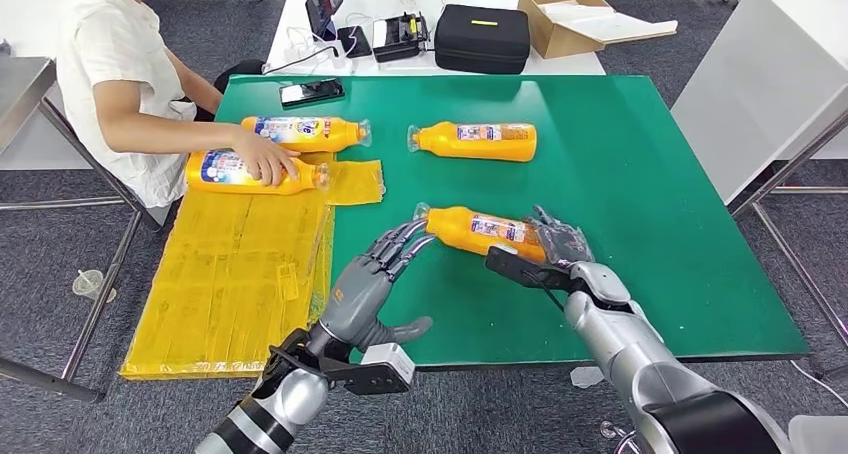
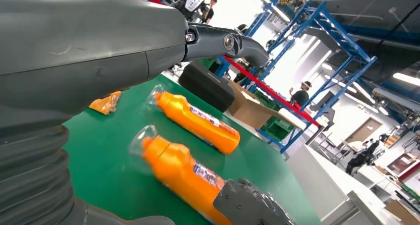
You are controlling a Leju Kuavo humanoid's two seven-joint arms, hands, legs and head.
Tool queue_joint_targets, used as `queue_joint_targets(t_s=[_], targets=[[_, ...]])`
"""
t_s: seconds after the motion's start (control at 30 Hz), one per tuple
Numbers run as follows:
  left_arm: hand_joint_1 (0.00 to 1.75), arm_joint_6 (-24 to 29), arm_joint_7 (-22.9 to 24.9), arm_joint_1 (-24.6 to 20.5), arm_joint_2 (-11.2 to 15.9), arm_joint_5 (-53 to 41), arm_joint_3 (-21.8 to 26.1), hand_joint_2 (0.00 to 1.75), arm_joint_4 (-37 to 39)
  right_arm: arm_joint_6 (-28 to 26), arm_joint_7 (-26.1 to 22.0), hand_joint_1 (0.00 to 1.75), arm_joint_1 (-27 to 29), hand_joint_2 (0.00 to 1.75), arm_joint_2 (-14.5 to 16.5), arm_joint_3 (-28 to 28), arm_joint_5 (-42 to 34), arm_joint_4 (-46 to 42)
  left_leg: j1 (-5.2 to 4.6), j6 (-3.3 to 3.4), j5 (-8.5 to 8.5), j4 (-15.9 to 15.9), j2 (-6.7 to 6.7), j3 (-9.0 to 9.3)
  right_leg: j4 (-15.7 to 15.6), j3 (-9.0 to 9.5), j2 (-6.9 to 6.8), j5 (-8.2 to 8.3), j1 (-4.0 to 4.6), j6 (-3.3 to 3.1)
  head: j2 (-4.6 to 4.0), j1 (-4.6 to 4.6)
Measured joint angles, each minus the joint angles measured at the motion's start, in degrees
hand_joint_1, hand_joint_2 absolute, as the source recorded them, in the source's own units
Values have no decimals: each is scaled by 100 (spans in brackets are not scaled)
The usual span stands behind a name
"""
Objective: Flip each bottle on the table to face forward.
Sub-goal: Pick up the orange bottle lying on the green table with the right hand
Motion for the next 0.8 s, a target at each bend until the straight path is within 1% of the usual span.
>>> queue_joint_targets(t_s=[0.2, 0.33, 0.43, 0.5, 0.63, 0.73, 0.8], targets=[[0, 36, -14, -37, 3, 34, -68, 175, 55, 154, -31, 175, -94, 175, -22, 56, -146, 95, 0, 4, 8, 1, -2, 2, 0, 6, 0, 8, 0, 7, 0, -1], [0, 79, -71, -75, 4, 91, -98, 175, 101, 450, -278, 175, -117, 175, -55, 49, -494, 134, 0, 3, 8, 1, -1, 2, 0, 6, 0, 8, 1, 8, 0, 0], [0, 103, -111, -105, 7, 127, -115, 175, 135, 525, -430, 175, -116, 175, -87, 41, -667, 147, 0, 3, 7, 1, -1, 2, 0, 5, 0, 8, 1, 8, 0, -1], [0, 120, -139, -125, 10, 156, -131, 175, 152, 642, -663, 175, -103, 175, -106, 23, -943, 152, 1, 3, 6, 1, 1, 2, 0, 5, 0, 7, 2, 7, 0, -1], [0, 134, -243, -124, -4, 428, -134, 175, 163, 906, -1356, 175, 48, 175, -111, -150, -1764, 126, 1, 2, 5, 0, 7, 2, 0, 6, 1, 8, 3, 7, 0, 0], [0, 110, -303, -98, -43, 682, -121, 175, 163, 913, -1577, 175, 163, 175, -91, -272, -2036, 72, 2, 2, 5, 0, 7, 3, 0, 6, 1, 8, 4, 7, 0, -1], [0, -80, -306, -9, -133, 1270, -38, 175, 163, 902, -1731, 175, 289, 175, -73, -380, -2354, -25, 3, 2, 5, 0, 4, 2, 0, 8, 0, 7, 4, 7, 0, 0]])
